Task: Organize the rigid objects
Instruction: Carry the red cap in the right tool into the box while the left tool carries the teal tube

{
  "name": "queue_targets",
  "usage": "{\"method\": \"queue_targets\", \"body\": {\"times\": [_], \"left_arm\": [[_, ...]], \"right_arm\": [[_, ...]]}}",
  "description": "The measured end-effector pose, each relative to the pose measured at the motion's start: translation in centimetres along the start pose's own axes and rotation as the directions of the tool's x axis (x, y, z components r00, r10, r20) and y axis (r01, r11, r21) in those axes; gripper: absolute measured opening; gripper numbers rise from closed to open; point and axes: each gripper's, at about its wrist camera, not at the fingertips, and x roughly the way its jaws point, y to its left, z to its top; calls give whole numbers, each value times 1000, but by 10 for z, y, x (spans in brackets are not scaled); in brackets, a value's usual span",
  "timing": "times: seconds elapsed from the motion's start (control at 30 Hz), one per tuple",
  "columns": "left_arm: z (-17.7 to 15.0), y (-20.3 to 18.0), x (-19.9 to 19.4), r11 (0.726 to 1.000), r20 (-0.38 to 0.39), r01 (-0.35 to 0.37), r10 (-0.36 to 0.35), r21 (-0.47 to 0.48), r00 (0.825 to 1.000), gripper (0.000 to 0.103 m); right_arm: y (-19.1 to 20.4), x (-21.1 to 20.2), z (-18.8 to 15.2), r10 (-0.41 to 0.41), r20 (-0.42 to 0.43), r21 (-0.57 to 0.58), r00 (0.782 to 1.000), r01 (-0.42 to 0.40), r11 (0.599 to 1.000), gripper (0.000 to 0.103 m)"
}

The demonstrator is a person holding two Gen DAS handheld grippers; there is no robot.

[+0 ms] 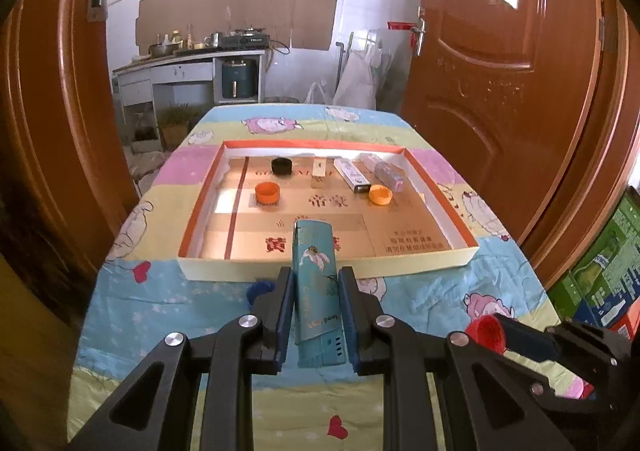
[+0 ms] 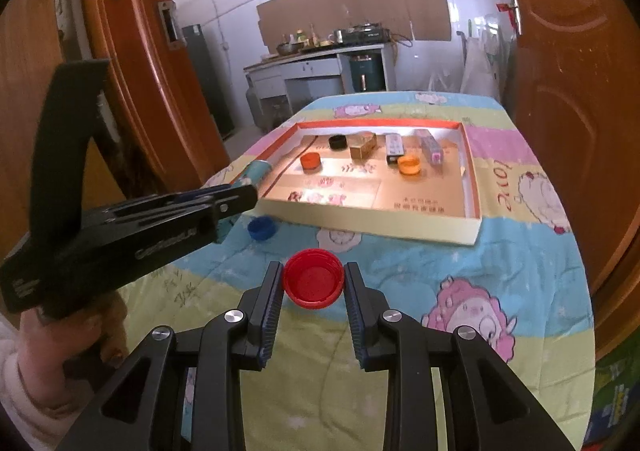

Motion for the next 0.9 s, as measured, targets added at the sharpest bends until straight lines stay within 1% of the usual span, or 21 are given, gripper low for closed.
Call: {"method": "queue_targets", "body": {"times": [0.23,0.4,0.6,0.73,0.9], "left_arm": [[9,12,-5,1000,20,14,-14,-12,1000,23],[17,22,-2,999,30,20,-19,-34,999,23],[27,32,0,998,49,13,-11,-53,999,23],[29,37,5,998,40,-4,6,-56,999,23],[32,43,14,997,22,-3,5,-74,1000,23]], "right_arm": [[4,11,21,-17,8,-3,1000,17,1000,31],[5,17,39,-20,31,1,999,20,1000,31],[2,23,59,-24,50,12,998,23,1000,31],[2,25,68,-29,55,5,998,29,1000,31],[-1,34,81,-35,48,-2,998,35,999,31]]}}
